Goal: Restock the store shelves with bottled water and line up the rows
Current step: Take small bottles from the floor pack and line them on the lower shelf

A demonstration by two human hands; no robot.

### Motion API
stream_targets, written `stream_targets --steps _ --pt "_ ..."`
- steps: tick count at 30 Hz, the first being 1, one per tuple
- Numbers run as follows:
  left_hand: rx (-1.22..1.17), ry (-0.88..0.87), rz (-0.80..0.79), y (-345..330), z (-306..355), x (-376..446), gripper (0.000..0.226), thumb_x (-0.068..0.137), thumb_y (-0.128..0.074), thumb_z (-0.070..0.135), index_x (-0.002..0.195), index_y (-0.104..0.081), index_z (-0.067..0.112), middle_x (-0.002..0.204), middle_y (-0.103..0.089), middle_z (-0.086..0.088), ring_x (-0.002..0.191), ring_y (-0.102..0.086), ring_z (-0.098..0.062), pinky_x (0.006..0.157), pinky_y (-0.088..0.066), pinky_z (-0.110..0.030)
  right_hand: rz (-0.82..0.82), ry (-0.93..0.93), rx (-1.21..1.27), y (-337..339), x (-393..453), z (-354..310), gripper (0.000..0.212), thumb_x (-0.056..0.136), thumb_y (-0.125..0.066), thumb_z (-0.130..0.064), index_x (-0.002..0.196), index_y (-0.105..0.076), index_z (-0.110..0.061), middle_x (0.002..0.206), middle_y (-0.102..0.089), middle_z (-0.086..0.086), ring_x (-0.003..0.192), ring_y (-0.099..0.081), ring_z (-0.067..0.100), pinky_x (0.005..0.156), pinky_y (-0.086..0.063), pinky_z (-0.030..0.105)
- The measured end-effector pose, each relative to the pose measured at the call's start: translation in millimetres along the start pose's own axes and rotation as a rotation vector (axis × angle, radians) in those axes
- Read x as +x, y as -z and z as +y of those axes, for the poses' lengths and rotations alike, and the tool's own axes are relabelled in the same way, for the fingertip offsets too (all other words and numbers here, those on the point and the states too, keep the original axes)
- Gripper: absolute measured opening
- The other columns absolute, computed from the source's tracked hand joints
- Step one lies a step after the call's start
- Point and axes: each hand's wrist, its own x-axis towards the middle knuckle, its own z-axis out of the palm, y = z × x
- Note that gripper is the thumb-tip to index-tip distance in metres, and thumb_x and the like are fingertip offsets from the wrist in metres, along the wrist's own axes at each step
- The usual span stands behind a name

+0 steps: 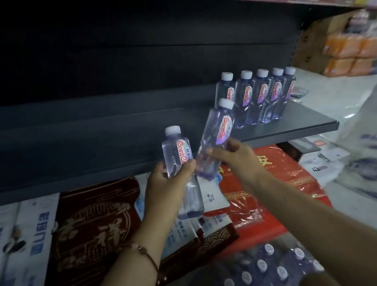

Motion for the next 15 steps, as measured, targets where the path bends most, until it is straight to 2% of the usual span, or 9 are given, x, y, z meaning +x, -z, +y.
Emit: stream_targets --steps 3,5,7,10,12,15 --pt "-0.019 0.0 0.041 3.0 -2.8 10.1 0.034 0.077 -0.077 0.057 0.101 -0.07 0.034 0.09 -0.077 0.011 0.083 -0.074 -0.01 0.075 -0.057 -0.035 0.089 0.103 -0.207 -11.8 49.8 -15.2 0.03 0.081 -0.081 -0.022 0.107 -0.068 -0.015 0.098 -0.074 -0.003 0.09 -0.07 0.014 0.084 -0.053 0.027" --pt "-0.029 0.004 0.053 5.3 -3.7 14.4 0.034 0.076 -0.077 0.058 0.099 -0.071 0.034 0.089 -0.076 0.012 0.082 -0.073 -0.009 0.072 -0.056 -0.033 0.155 0.15 -0.345 -16.3 81.9 -18.3 0.031 0.08 -0.082 -0.023 0.107 -0.068 -0.016 0.098 -0.074 -0.005 0.088 -0.069 0.013 0.084 -0.055 0.029" --pt "-0.041 0.013 0.055 6.8 -3.9 16.0 0.031 0.078 -0.076 0.056 0.1 -0.07 0.034 0.088 -0.076 0.014 0.08 -0.073 -0.006 0.07 -0.054 -0.03 0.178 0.164 -0.404 -18.0 104.9 -14.9 0.033 0.081 -0.082 -0.022 0.111 -0.068 -0.014 0.102 -0.074 -0.003 0.087 -0.07 0.01 0.086 -0.056 0.03" --pt "-0.043 0.011 0.049 8.9 -4.2 17.0 0.029 0.08 -0.075 0.056 0.101 -0.07 0.036 0.088 -0.075 0.016 0.077 -0.072 -0.002 0.072 -0.055 -0.031 0.219 0.214 -0.451 -20.1 123.7 -8.0 0.034 0.084 -0.079 -0.019 0.114 -0.066 -0.012 0.099 -0.072 -0.005 0.079 -0.065 -0.001 0.077 -0.056 0.022" --pt "-0.039 0.012 0.044 9.5 -4.3 18.4 0.028 0.081 -0.074 0.055 0.101 -0.069 0.036 0.087 -0.075 0.017 0.075 -0.071 0.0 0.071 -0.054 -0.03 0.256 0.253 -0.505 -23.2 132.4 -5.2 0.033 0.084 -0.078 -0.019 0.113 -0.064 -0.012 0.101 -0.071 -0.002 0.085 -0.068 0.009 0.086 -0.057 0.031" --pt "-0.015 0.019 0.031 9.2 -6.5 22.1 0.029 0.082 -0.074 0.056 0.101 -0.068 0.035 0.086 -0.075 0.017 0.073 -0.072 0.0 0.071 -0.055 -0.031 0.332 0.249 -0.561 -26.7 143.0 -0.9 0.041 0.085 -0.077 -0.024 0.12 -0.058 -0.015 0.115 -0.07 0.002 0.104 -0.067 0.02 0.097 -0.054 0.041"
